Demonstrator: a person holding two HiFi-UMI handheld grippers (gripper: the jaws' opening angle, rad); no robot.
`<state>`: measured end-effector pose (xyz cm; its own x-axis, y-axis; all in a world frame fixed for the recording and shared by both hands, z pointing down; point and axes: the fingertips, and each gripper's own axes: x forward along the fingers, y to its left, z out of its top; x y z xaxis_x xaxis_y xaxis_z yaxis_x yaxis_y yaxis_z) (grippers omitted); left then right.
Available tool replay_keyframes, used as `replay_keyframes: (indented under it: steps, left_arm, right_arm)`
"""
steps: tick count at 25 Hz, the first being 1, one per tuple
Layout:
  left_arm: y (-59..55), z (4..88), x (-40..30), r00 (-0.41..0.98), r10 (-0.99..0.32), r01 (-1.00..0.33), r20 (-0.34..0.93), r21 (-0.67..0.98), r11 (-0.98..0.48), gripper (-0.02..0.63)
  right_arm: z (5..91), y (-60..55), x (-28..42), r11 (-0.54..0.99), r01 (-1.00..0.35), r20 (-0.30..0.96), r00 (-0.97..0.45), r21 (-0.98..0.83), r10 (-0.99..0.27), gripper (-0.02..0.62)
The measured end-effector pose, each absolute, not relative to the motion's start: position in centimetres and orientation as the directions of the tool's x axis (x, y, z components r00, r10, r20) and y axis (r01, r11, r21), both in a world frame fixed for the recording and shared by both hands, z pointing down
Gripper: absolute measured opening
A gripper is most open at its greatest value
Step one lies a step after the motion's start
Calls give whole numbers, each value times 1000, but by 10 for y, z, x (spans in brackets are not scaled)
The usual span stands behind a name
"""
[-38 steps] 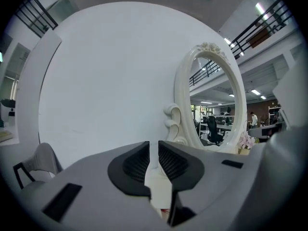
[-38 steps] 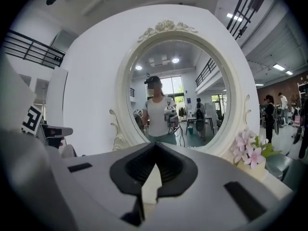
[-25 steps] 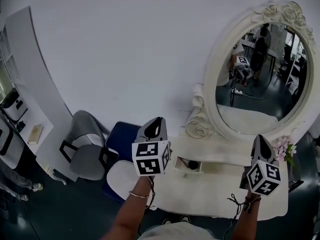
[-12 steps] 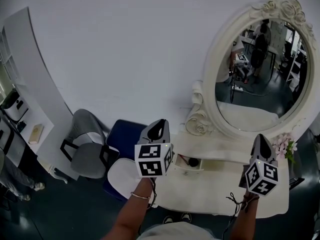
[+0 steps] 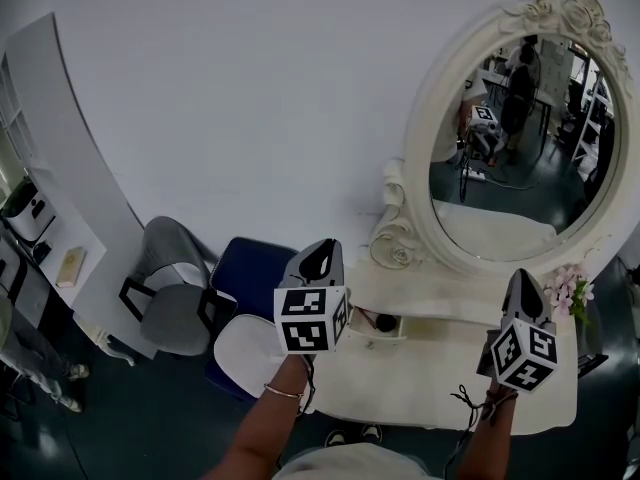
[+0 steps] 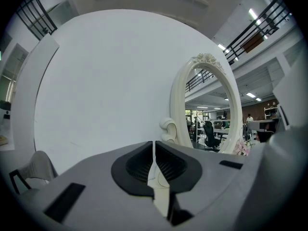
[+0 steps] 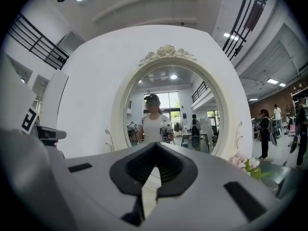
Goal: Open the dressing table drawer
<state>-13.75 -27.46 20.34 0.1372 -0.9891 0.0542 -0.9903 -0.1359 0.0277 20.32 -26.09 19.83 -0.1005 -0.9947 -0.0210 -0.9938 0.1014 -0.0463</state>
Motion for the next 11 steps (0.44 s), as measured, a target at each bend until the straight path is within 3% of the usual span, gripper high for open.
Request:
replay_keyframes:
  steps: [11]
  left_arm:
    - [-276, 209, -136, 143, -987, -990, 70, 16, -142, 31]
  right_arm:
    - [194, -260, 205, 96, -993, -25, -95, -65, -995, 3]
